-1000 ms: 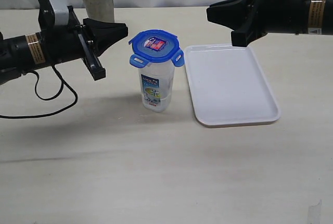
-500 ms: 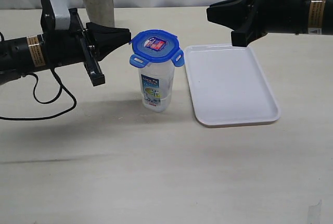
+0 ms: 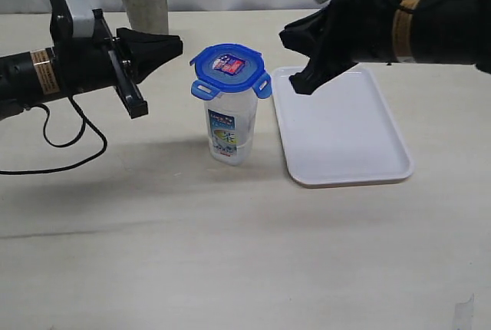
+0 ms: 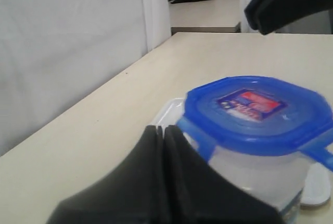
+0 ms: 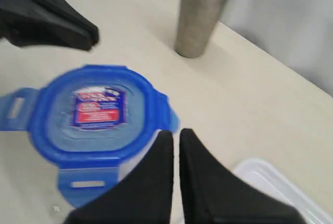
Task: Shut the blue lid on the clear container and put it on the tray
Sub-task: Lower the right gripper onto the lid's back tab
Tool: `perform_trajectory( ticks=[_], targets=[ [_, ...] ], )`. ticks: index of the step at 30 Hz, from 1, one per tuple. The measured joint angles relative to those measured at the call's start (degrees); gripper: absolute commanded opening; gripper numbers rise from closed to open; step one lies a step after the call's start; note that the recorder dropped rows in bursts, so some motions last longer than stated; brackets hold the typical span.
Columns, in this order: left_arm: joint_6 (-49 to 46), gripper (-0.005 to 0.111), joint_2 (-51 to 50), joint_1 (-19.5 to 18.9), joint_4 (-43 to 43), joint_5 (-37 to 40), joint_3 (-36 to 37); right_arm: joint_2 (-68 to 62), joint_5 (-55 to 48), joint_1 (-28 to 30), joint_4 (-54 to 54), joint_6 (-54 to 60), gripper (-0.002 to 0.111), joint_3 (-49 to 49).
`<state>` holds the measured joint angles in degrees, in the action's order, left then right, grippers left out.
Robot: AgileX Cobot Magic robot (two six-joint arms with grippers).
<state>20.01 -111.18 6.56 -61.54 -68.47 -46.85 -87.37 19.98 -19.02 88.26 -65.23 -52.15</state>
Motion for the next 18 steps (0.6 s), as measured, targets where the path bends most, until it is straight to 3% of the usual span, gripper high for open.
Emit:
perform_trajectory(
  ticks=[4,11,16,18],
  targets=[
    [3.47,0.0,0.0,-2.61,2.35,2.24,0.0,0.0,-18.02,-6.77,-1.17,-0.58,0.004,-2.02],
    [6.81,0.0,0.0,-3.8,3.1,5.38,0.0,0.0,-29.18,-12.89,-11.79,2.46,0.004,-9.48],
    [7.91,0.0,0.0,-3.8,3.02,5.9,0.0,-2.37,-57.64,-19.04,-14.92,11.75,0.004,-18.22],
    [8.19,0.0,0.0,-3.8,3.02,5.9,0.0,-4.0,-66.5,-19.46,-24.51,21.78,0.004,-23.27]
  ],
)
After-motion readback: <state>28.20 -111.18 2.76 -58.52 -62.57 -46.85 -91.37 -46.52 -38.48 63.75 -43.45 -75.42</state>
